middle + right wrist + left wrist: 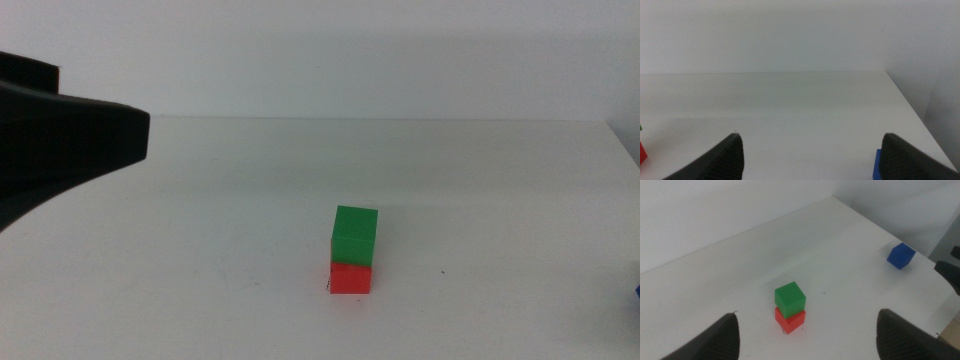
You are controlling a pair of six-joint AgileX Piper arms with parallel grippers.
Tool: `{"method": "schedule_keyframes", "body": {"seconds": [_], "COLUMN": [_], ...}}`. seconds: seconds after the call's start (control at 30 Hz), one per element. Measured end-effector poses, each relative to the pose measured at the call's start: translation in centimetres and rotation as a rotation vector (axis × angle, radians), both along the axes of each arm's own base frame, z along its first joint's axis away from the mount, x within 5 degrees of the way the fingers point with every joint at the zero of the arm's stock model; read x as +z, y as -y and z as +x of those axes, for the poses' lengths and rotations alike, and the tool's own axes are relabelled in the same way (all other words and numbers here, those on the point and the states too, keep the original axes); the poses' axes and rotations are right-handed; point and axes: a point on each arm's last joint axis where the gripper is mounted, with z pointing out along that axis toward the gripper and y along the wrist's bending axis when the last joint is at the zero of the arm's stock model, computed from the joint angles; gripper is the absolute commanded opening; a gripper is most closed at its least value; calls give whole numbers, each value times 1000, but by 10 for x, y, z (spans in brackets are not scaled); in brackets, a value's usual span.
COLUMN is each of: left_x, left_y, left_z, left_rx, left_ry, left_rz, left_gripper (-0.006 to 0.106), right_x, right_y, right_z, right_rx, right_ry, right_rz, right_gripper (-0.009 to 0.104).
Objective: Stack red cubes first, then green, then blue cubes in a specific spot.
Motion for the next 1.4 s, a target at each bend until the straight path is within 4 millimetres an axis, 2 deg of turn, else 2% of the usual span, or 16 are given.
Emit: {"method": "schedule_keyframes", "body": {"seconds": [0.2, 0.4, 0.5, 0.57, 0.6, 0.7, 0.77, 0.87, 1.07, 1.27, 1.4], "left_x": [1, 1, 1, 3, 3, 4, 4, 4, 4, 4, 4], "left_y": [0, 0, 0, 0, 0, 0, 0, 0, 0, 0, 0], "left_z": [0, 0, 0, 1, 1, 1, 1, 1, 1, 1, 1], "left_rx": [-1, -1, 0, 4, 5, 6, 6, 7, 8, 8, 9], "left_ry": [8, 8, 15, 27, 31, 36, 36, 38, 42, 43, 44], "left_rz": [-1, -1, -6, -16, -19, -23, -23, -25, -28, -28, -27], "left_gripper": [94, 94, 94, 94, 94, 94, 94, 94, 94, 94, 94], "right_x": [1, 16, 51, 85, 102, 131, 145, 153, 130, 94, 75], "right_y": [0, -1, -1, -2, -2, -2, -2, -3, -5, 14, 26], "right_z": [0, -1, 2, 7, 13, 28, 37, 54, 88, 133, 161], "right_rx": [0, -3, -9, -17, -20, -43, -56, -65, -68, -180, -144], "right_ry": [13, 85, 22, -72, -129, -392, -526, -691, -975, -1168, -1224], "right_rz": [3, 159, 198, 210, 210, 185, 170, 167, 149, -62, -77], "right_gripper": [93, 93, 93, 93, 93, 93, 93, 93, 93, 93, 93]}}
